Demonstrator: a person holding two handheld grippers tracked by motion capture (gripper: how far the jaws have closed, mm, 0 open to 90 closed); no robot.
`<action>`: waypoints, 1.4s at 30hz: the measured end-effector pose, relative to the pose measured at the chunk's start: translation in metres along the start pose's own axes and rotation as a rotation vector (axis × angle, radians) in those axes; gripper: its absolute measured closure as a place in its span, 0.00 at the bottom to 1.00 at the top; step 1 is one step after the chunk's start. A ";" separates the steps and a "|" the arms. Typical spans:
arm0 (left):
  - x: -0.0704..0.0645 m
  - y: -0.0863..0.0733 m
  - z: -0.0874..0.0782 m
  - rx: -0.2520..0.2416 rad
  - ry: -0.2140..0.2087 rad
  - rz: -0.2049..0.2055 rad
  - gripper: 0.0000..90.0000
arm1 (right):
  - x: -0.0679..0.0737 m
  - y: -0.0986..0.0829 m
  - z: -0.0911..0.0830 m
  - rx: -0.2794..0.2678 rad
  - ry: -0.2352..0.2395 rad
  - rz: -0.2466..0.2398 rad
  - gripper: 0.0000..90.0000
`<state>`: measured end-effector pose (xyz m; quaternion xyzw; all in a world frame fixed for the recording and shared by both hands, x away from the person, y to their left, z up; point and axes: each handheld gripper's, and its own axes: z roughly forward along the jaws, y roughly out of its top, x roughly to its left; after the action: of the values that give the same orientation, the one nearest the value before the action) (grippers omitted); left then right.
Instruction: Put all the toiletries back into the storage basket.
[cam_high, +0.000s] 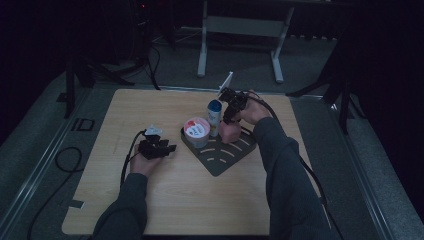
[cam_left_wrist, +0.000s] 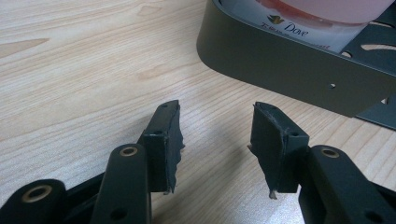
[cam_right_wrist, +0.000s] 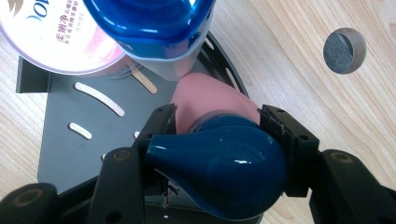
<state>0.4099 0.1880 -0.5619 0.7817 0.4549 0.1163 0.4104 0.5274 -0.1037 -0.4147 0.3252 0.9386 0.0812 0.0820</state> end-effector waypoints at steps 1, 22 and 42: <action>0.000 0.000 0.000 0.000 0.000 0.000 0.58 | 0.000 0.000 0.000 0.001 0.000 0.002 0.52; 0.000 0.000 0.000 0.000 0.002 0.002 0.58 | 0.003 0.001 0.001 0.006 -0.007 -0.009 0.51; 0.000 0.000 0.000 -0.001 0.001 0.002 0.58 | 0.007 0.000 0.001 0.003 -0.034 -0.034 0.21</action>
<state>0.4098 0.1877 -0.5620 0.7819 0.4543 0.1176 0.4104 0.5220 -0.0991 -0.4166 0.3107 0.9425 0.0727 0.0989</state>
